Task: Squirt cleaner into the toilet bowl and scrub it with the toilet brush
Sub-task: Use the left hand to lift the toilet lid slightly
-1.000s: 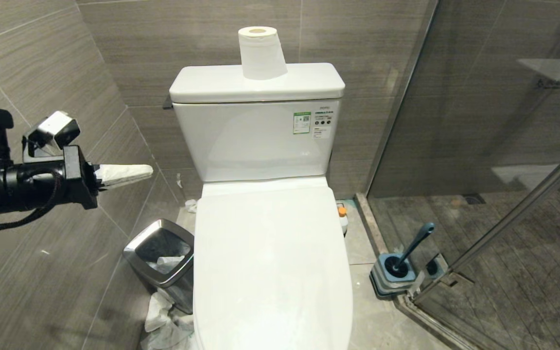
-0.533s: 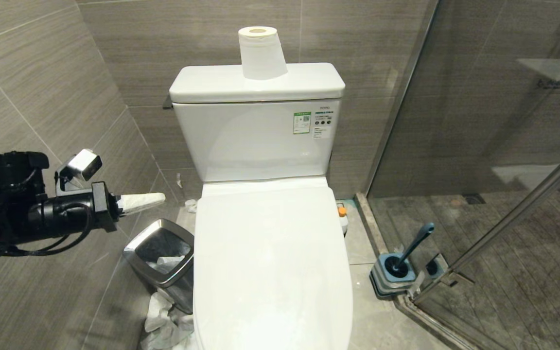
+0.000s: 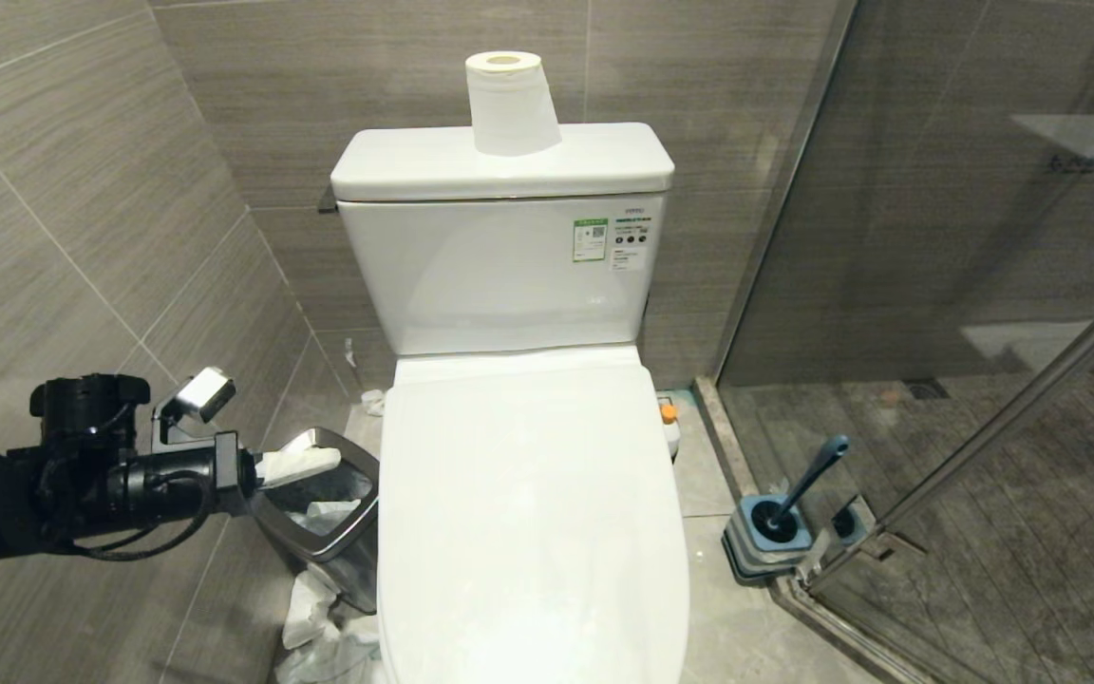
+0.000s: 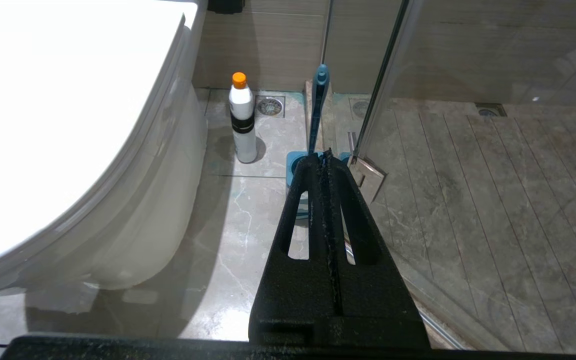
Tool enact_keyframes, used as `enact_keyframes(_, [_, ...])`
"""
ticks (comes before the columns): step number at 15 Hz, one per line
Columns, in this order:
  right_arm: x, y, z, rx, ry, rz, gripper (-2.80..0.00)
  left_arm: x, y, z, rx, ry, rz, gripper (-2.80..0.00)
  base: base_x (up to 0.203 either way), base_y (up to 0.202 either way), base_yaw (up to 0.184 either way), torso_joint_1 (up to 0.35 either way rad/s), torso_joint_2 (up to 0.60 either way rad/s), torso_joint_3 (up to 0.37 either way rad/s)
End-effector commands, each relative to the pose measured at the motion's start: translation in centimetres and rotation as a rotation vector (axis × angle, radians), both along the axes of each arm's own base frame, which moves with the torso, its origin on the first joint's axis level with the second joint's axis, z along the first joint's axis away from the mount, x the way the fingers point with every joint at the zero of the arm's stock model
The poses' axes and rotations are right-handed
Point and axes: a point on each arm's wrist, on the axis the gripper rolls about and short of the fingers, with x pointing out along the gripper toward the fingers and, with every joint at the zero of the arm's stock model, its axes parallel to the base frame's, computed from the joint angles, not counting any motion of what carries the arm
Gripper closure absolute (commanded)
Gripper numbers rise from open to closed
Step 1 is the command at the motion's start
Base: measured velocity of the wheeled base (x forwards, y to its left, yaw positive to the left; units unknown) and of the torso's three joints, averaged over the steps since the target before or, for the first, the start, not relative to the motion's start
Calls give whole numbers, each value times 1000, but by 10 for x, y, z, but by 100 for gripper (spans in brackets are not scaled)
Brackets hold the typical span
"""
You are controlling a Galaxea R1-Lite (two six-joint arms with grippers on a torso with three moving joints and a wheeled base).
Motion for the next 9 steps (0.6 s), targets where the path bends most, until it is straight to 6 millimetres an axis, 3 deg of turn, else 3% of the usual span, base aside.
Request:
enact_keyframes(1, [0, 0, 0, 0, 1, 0, 0, 0, 4, -17, -2, 26, -4, -18, 0, 0, 0, 0, 0, 0])
enact_keyframes(2, [0, 0, 0, 0, 1, 0, 0, 0, 6, -22, 0, 29, -1, -280, 0, 0, 0, 0, 0, 0])
enact_keyframes(9, [0, 0, 0, 0, 1, 0, 0, -4, 10, -53, -30, 46, -50, -280, 0, 0, 0, 0, 0, 0])
